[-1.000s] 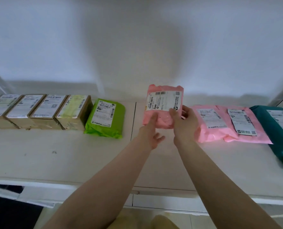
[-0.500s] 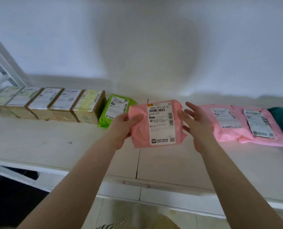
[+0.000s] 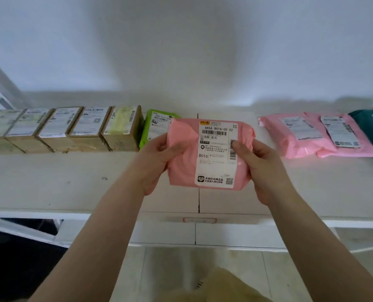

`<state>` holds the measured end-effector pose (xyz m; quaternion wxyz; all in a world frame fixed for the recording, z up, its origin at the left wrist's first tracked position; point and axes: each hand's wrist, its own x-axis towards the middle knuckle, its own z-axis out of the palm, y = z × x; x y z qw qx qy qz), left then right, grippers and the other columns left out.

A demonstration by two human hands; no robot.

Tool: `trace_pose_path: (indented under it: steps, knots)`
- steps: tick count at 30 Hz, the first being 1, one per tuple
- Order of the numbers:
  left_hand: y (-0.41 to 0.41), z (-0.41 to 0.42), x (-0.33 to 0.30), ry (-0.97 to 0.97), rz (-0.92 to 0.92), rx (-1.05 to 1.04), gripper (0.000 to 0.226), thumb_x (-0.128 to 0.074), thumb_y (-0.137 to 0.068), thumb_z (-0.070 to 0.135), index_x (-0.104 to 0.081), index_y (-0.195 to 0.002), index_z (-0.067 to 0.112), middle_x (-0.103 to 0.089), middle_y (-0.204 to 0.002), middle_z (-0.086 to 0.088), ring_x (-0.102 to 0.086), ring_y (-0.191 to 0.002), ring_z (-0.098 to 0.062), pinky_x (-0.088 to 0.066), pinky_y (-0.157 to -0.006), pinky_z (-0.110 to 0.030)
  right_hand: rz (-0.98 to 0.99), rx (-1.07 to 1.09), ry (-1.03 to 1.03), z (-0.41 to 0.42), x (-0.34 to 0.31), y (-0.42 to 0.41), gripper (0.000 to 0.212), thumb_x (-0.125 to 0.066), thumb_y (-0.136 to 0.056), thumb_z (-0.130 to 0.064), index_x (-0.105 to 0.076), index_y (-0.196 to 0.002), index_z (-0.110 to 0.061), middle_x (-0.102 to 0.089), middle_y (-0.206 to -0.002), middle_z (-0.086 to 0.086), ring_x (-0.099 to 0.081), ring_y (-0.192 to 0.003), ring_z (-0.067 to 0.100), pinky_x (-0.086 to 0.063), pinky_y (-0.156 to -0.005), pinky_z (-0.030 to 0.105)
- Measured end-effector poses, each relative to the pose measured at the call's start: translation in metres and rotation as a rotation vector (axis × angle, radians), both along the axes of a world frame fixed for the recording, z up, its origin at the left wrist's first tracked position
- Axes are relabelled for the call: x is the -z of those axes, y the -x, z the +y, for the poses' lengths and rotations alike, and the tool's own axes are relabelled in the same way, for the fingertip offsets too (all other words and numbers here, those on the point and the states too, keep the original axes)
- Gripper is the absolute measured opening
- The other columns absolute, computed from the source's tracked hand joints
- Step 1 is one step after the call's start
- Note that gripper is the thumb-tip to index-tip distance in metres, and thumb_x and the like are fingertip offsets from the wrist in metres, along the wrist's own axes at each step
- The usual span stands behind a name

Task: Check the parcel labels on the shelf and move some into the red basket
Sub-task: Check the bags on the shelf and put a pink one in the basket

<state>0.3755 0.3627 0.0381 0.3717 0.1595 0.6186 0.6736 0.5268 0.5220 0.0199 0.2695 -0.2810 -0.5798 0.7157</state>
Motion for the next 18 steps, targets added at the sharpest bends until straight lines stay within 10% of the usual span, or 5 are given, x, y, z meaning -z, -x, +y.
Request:
trace_pose_path:
  steps: [12, 18]
  knots:
    - [-0.008, -0.084, 0.007, -0.007, 0.019, 0.056, 0.031, -0.068, -0.087, 0.013, -0.067, -0.118, 0.01, -0.076, -0.107, -0.007, -0.073, -0.089, -0.018, -0.059, -0.07, -0.027, -0.01, 0.127, 0.026, -0.104, 0.001, -0.024, 0.007, -0.069, -0.089, -0.012, -0.075, -0.093, -0.011, -0.08, -0.084, 0.0, -0.073, -0.069, 0.012, -0.052, -0.052, 0.021]
    - [-0.036, -0.093, 0.018, 0.028, 0.013, 0.188, 0.032, -0.068, -0.086, 0.014, -0.067, -0.118, 0.01, -0.073, -0.112, -0.012, -0.07, -0.098, -0.027, -0.055, -0.089, -0.042, -0.053, 0.262, 0.023, -0.143, 0.004, -0.072, 0.007, -0.068, -0.09, -0.012, -0.074, -0.093, -0.011, -0.079, -0.082, 0.0, -0.072, -0.069, 0.012, -0.048, -0.048, 0.018]
